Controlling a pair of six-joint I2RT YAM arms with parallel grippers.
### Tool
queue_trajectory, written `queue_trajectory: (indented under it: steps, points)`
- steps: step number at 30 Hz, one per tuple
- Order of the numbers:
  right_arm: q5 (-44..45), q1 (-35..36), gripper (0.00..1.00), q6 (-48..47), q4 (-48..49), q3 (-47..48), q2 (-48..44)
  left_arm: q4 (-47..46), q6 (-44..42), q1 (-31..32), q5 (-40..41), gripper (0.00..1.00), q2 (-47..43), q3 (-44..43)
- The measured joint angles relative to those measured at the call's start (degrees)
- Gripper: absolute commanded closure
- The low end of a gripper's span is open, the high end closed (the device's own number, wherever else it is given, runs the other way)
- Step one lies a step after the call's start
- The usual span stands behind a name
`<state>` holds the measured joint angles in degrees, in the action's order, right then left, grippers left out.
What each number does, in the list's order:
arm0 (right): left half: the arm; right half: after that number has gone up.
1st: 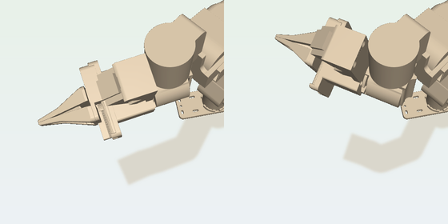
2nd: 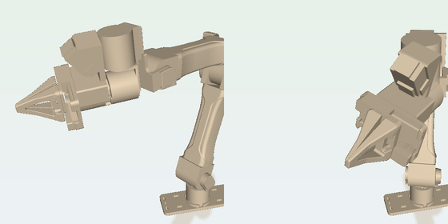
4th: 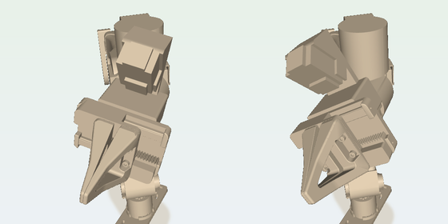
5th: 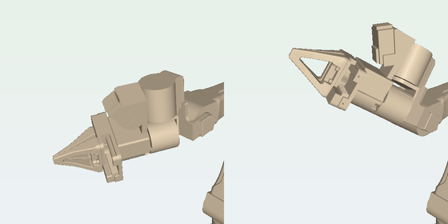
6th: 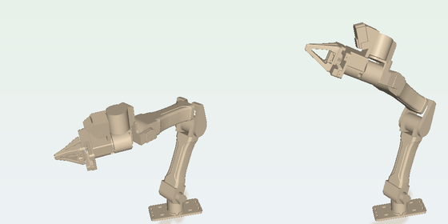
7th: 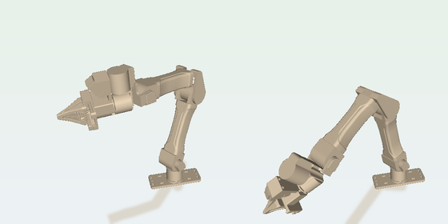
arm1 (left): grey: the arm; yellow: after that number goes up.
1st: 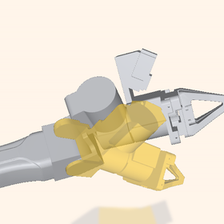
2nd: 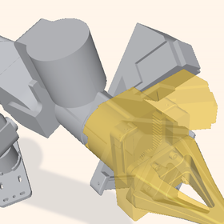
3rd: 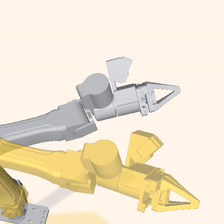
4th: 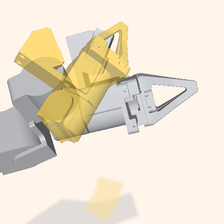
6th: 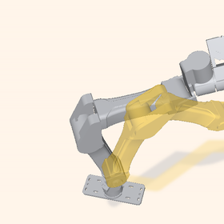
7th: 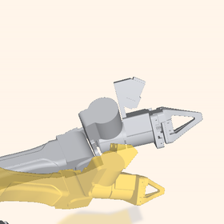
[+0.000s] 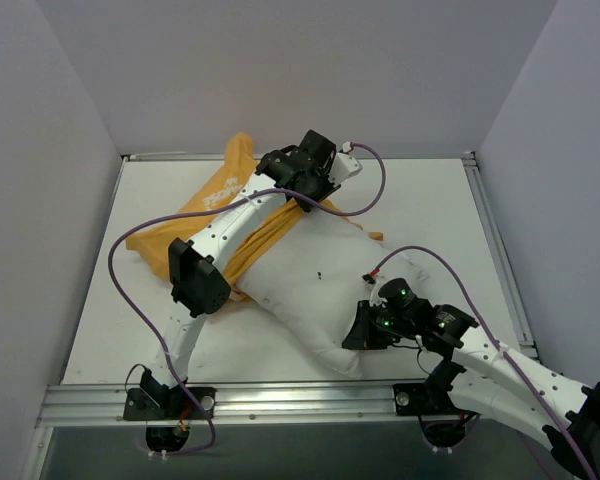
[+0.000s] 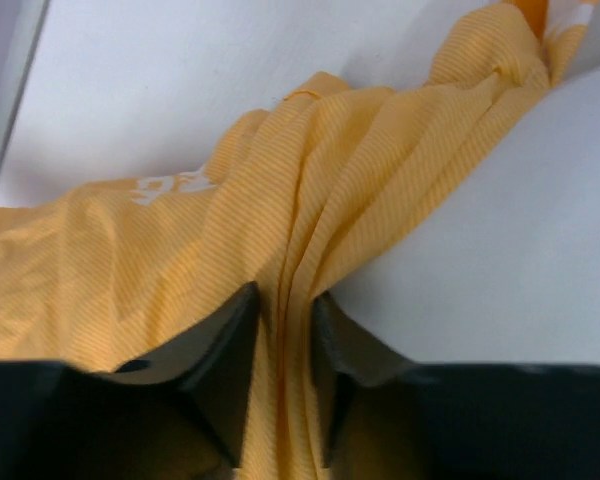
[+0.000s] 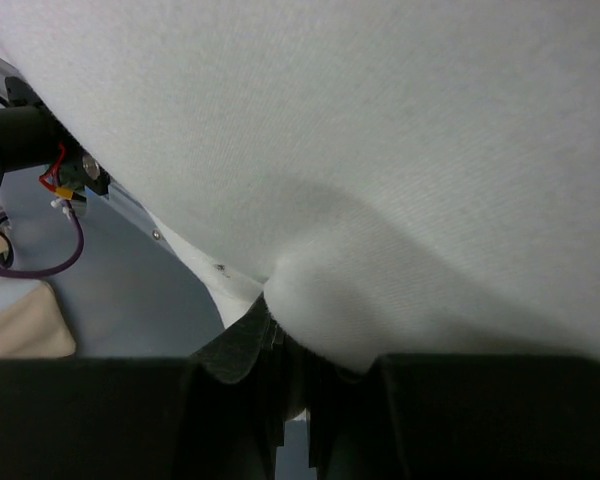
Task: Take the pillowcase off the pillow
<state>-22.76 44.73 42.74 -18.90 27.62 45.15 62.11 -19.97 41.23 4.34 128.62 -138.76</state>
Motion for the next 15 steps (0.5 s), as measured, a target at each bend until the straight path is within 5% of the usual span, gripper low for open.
queue_trajectory:
  steps: [1,3,4,5,6,7,11,15]
  points:
    - [0.0,0.0,1.0,0.11,0.0,0.0,-0.04,-0.5,-0.04,-0.02,0.94,0.97,0.28,0.0]
    - [0.0,0.0,0.96,0.11,-0.07,0.04,-0.04,-1.42,-0.13,-0.02,3.02,0.98,1.01,0.0]
    - [0.11,0.0,0.83,0.04,-0.35,0.26,-0.04,-1.68,0.07,-0.07,3.69,0.98,1.44,0.0]
    - [0.57,0.0,0.5,-0.24,-1.07,0.9,0.0,-1.95,0.31,-0.09,4.17,0.98,1.7,0.13]
    - [1.42,0.02,0.37,-0.81,-3.17,2.78,0.2,-2.36,0.61,-0.15,4.44,0.98,1.75,0.63]
    - [2.16,0.13,0.01,-1.62,-6.19,5.66,0.72,-3.21,1.03,-0.2,4.74,0.98,1.53,1.49]
    - [9.6,0.85,0.0,-5.29,-13.94,22.05,2.71,-8.17,2.38,-0.81,5.46,0.98,-1.38,8.26]
    - [19.02,0.76,0.0,-10.8,-11.93,38.1,5.79,-10.47,3.63,-1.36,5.7,0.98,-4.74,12.07]
